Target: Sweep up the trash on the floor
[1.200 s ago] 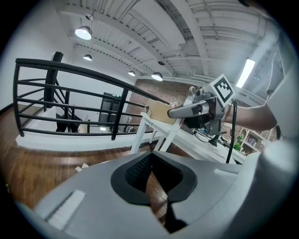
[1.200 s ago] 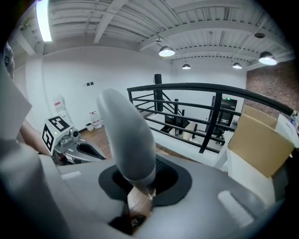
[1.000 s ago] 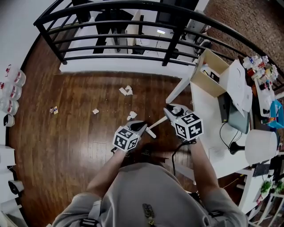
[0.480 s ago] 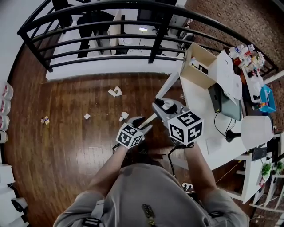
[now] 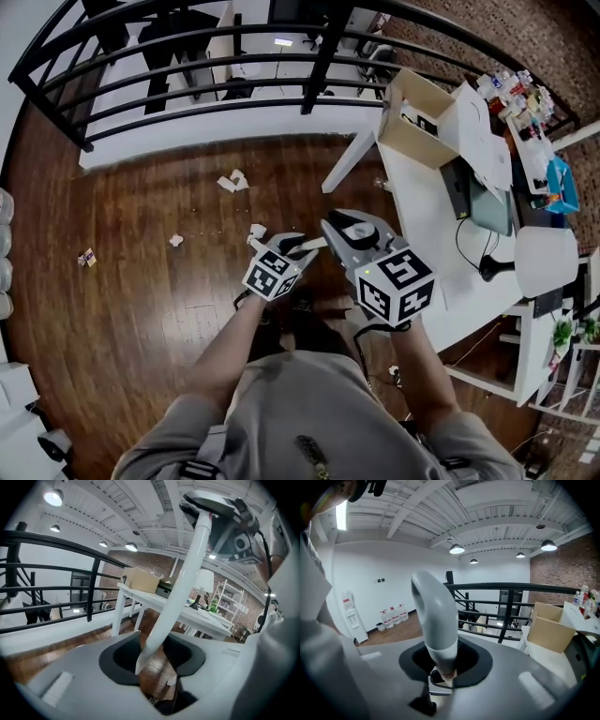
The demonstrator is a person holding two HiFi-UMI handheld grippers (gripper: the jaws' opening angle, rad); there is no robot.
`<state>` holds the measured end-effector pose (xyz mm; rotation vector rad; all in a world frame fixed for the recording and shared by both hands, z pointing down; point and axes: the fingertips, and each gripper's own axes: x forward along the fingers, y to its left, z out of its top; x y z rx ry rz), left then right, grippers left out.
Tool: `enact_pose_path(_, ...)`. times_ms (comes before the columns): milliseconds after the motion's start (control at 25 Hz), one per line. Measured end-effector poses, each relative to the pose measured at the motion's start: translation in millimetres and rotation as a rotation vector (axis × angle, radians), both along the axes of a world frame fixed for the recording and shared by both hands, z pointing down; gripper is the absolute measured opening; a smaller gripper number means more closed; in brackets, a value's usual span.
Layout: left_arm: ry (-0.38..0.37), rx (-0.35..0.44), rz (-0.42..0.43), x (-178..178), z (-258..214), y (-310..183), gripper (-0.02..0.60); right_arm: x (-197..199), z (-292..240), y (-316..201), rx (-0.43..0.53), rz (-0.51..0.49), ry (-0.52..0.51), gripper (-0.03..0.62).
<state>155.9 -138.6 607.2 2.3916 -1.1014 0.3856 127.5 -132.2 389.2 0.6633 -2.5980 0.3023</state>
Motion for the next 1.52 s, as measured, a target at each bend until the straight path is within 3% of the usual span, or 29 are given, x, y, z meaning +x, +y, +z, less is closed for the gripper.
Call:
enact_pose_path(600,-0.112,-0.036,0.321,36.3,65.5,-79.3,0.146,44.5,65.8,-82.0,-0.030,0.328,-0.082,0.060)
enact_pose_path(800,-0.155,-0.049,0.422,32.3,107.4,-91.3,0.149,44.5,108.0,-92.0,-0.052,0.500,-0.090,0.060)
enact_pose_path(1000,-0.176,-0.063,0.509,-9.5,136.9,-78.2,0.147,-2.3,137.8,-77.9,-0.060,0.614,-0.073,0.061)
enact_pose_path(1160,-0.179,-0.063,0.533,-49.5,143.0,-65.3,0.149,-38.3,144.3,-65.0,-0.082,0.673,-0.073,0.061)
enact_pose_path(1520,-0.175,-0.092,0.547,-170.7,143.0,-37.5,0.148,-168.5,143.2,-41.5,-0.095,0.615,-0.057,0.064)
